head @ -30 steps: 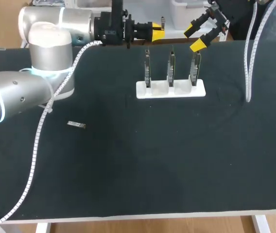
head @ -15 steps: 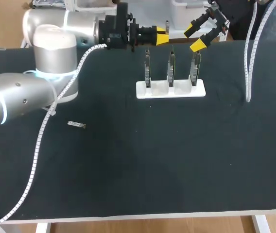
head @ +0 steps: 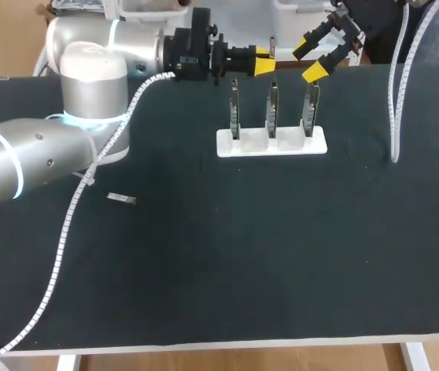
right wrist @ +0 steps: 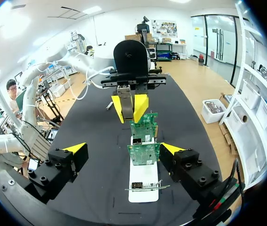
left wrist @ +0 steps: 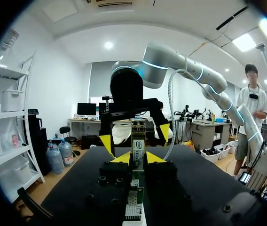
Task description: Pick up the optical module with the left hand, and insert it into the network port with the right hand.
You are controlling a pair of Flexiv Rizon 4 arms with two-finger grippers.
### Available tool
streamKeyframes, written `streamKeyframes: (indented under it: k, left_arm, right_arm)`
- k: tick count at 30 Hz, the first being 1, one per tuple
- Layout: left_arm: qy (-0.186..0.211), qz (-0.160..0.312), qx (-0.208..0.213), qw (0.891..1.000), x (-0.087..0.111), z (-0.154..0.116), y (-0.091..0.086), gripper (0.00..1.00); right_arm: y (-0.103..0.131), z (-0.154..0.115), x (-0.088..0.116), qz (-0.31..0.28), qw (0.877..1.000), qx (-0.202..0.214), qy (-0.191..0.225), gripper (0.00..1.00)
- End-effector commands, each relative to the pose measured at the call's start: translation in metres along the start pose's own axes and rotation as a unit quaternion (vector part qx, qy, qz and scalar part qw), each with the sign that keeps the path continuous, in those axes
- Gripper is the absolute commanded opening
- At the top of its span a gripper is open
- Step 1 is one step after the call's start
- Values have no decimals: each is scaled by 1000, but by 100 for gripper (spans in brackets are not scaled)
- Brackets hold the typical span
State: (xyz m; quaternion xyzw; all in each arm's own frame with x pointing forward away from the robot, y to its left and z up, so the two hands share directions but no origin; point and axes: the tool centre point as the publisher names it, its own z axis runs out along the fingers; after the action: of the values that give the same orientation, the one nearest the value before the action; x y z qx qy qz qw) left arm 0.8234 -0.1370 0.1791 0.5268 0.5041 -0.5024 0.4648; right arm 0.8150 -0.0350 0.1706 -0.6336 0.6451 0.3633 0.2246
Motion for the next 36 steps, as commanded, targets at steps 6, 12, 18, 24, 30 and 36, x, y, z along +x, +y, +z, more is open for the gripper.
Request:
streamKeyframes:
  k: [6, 12, 18, 24, 30, 36]
  left_arm:
    - [5, -1, 23, 1000, 1, 4, 12, 0]
    - [6, -2, 27, 1000, 1, 6, 13, 0]
    - [7, -5, 35, 999, 2, 12, 10, 0]
    - [10, -7, 35, 999, 3, 11, 8, 0]
    - [11, -10, 14, 1000, 4, 6, 10, 0]
    - [9, -9, 12, 1000, 3, 5, 10, 0]
  right_arm:
    - [-8, -2, -2, 1, 990, -142, 1, 100]
    - [-8, -2, -2, 1, 990, -142, 1, 100]
    - [-8, -2, -2, 1, 990, -142, 1, 100]
    - [-8, -2, -2, 1, 990, -142, 1, 100]
    - [-8, -2, -2, 1, 990, -142, 1, 100]
    - [-8, -2, -2, 1, 990, -142, 1, 100]
